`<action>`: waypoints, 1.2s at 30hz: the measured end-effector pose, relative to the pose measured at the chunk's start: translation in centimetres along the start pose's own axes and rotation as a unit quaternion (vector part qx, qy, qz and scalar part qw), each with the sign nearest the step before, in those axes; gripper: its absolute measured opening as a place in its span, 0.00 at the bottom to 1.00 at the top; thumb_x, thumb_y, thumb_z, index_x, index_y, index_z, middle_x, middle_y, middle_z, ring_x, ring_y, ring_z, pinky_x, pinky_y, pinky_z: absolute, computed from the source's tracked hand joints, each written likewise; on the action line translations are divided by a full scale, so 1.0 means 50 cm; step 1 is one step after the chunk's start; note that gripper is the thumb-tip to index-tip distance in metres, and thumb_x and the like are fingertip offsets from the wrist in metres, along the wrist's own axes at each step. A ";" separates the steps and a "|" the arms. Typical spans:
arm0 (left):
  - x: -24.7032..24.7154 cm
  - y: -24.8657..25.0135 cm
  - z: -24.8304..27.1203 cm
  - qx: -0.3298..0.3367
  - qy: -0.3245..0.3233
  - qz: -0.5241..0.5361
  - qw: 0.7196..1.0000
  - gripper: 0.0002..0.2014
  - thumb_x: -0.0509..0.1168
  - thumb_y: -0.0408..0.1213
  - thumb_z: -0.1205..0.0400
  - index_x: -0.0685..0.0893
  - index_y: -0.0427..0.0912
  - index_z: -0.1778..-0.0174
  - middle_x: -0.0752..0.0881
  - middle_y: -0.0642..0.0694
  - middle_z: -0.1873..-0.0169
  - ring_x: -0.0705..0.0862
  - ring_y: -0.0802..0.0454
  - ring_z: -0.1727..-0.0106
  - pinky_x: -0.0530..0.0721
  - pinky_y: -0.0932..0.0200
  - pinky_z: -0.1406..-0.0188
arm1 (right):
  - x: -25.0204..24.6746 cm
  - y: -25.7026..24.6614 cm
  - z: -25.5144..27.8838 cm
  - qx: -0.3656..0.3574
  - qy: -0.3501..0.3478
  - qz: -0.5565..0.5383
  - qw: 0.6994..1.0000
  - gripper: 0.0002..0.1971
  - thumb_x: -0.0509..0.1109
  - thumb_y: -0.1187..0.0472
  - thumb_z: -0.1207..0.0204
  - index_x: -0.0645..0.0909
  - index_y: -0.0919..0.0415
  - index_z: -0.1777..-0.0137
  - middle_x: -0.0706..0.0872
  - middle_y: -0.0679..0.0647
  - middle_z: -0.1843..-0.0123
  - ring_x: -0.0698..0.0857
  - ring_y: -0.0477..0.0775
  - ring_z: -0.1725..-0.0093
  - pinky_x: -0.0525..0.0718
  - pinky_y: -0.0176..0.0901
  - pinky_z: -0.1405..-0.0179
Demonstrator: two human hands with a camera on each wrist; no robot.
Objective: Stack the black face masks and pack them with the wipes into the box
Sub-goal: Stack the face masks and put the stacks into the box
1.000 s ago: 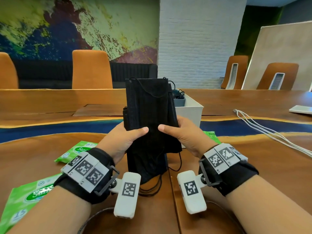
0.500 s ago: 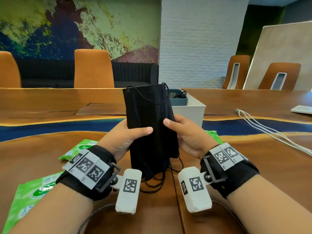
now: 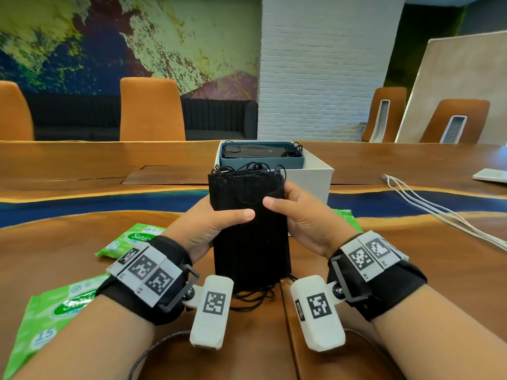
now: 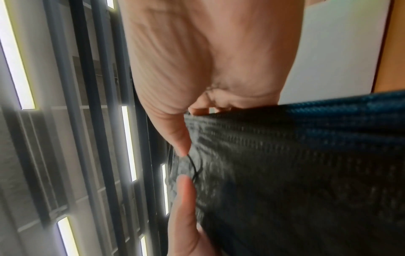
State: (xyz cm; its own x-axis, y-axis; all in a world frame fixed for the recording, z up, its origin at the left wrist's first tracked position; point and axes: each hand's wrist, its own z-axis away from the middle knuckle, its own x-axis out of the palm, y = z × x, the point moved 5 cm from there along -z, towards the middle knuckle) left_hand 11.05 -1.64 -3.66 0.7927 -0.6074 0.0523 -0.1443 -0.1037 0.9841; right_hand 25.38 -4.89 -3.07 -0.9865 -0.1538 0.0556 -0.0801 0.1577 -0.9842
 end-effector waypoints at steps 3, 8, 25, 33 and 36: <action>0.003 -0.001 0.000 -0.001 -0.012 -0.001 1.000 0.23 0.72 0.35 0.33 0.84 0.52 0.41 0.90 0.48 0.47 0.88 0.53 0.44 0.83 0.54 0.49 | 0.012 0.000 -0.006 -0.001 0.003 -0.017 1.000 0.14 0.58 0.66 0.17 0.78 0.56 0.36 0.84 0.61 0.36 0.82 0.59 0.35 0.78 0.56 0.31; -0.005 0.002 -0.002 -0.001 -0.005 0.002 1.000 0.25 0.72 0.34 0.34 0.82 0.51 0.40 0.90 0.49 0.47 0.87 0.53 0.43 0.83 0.53 0.46 | 0.008 -0.004 -0.014 -0.045 0.031 -0.159 0.986 0.17 0.54 0.68 0.17 0.75 0.61 0.31 0.83 0.63 0.33 0.80 0.62 0.31 0.76 0.59 0.30; 0.007 -0.009 0.004 -0.015 -0.046 -0.025 0.999 0.26 0.70 0.31 0.33 0.82 0.49 0.38 0.90 0.47 0.46 0.88 0.53 0.44 0.85 0.59 0.51 | -0.012 0.009 -0.003 0.007 0.007 0.137 0.990 0.34 0.68 0.49 0.29 0.63 0.44 0.22 0.77 0.48 0.27 0.76 0.51 0.27 0.71 0.56 0.24; -0.018 0.008 0.006 -0.018 0.010 -0.001 1.000 0.19 0.72 0.30 0.29 0.82 0.48 0.43 0.90 0.45 0.50 0.87 0.48 0.43 0.83 0.51 0.47 | 0.002 -0.009 0.003 -0.041 0.065 0.198 0.977 0.15 0.62 0.58 0.17 0.68 0.48 0.32 0.83 0.52 0.36 0.84 0.53 0.37 0.81 0.55 0.33; -0.032 0.010 0.007 -0.019 0.041 0.013 0.999 0.17 0.68 0.25 0.24 0.82 0.44 0.40 0.88 0.39 0.44 0.84 0.43 0.39 0.81 0.46 0.39 | -0.008 -0.012 0.009 -0.029 0.095 0.283 0.954 0.09 0.64 0.56 0.18 0.77 0.53 0.39 0.87 0.54 0.43 0.86 0.54 0.42 0.85 0.55 0.40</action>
State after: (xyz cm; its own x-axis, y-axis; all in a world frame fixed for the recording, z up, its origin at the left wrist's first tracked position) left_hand 9.51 -0.96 -3.33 0.8352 -0.5424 0.0905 -0.1440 -0.0570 0.9879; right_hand 25.88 -5.38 -2.58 -0.8818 0.1500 -0.4471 0.4706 0.2169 -0.8553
